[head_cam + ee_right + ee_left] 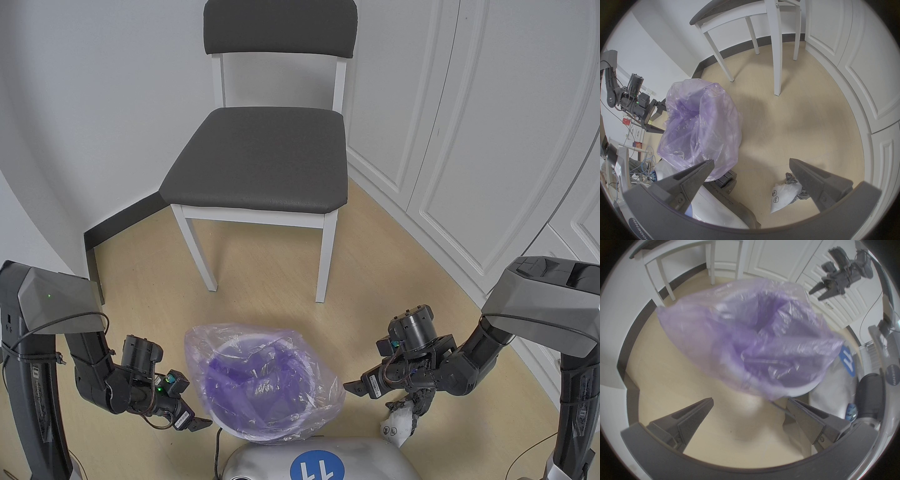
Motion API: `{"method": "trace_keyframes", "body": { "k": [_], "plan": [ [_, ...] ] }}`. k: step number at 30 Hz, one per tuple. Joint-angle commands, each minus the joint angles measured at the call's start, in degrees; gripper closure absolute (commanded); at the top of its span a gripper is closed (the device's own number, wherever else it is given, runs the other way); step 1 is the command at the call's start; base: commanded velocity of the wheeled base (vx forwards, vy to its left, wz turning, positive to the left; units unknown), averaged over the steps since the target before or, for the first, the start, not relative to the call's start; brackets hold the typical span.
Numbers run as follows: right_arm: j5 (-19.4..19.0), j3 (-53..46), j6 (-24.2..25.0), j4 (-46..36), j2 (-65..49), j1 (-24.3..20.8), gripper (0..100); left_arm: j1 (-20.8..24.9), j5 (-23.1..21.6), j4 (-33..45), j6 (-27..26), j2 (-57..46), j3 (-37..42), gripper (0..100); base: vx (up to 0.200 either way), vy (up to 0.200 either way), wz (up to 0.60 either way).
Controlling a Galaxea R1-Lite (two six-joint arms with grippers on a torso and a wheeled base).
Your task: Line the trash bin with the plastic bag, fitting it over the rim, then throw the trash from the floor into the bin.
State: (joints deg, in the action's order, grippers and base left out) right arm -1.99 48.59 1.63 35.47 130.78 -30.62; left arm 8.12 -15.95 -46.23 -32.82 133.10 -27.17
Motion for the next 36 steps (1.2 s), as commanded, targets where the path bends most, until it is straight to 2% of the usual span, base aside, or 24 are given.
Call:
{"method": "trace_keyframes", "body": {
  "k": [1,9,15,18,23,31,36],
  "plan": [
    [-0.03,-0.25,-0.58,0.03,0.09,-0.05,0,1.2,1.88,0.61,-0.67,2.96,-1.92,0,0.0,0.0,0.0],
    [-0.03,-0.16,-1.11,0.03,0.35,0.12,0,3.04,10.5,12.21,-2.95,2.25,-9.92,0,0.0,0.0,0.0],
    [-0.03,0.1,-1.02,0.03,0.44,0.12,0,2.96,12.43,12.74,-1.99,3.75,-14.14,0,0.0,0.0,0.0],
    [-0.03,0.19,-1.02,0.03,0.53,0.21,0,2.87,15.42,12.39,1.7,4.19,-16.16,0,0.0,0.0,0.0],
    [-0.03,0.36,-1.02,0.03,1.06,0.21,0,2.78,16.91,12.39,6.45,4.98,-18.97,0,0.0,0.0,0.0],
    [-0.03,-0.08,-1.02,0.03,2.81,-0.93,0,1.9,18.05,12.83,6.63,5.77,-21.43,0,0.0,0.0,0.0],
    [1.11,-0.08,-1.02,0.12,4.22,-2.51,0,0.49,20.16,13.0,8.82,6.91,-24.77,0,0.0,0.0,0.0]
  ]
}}
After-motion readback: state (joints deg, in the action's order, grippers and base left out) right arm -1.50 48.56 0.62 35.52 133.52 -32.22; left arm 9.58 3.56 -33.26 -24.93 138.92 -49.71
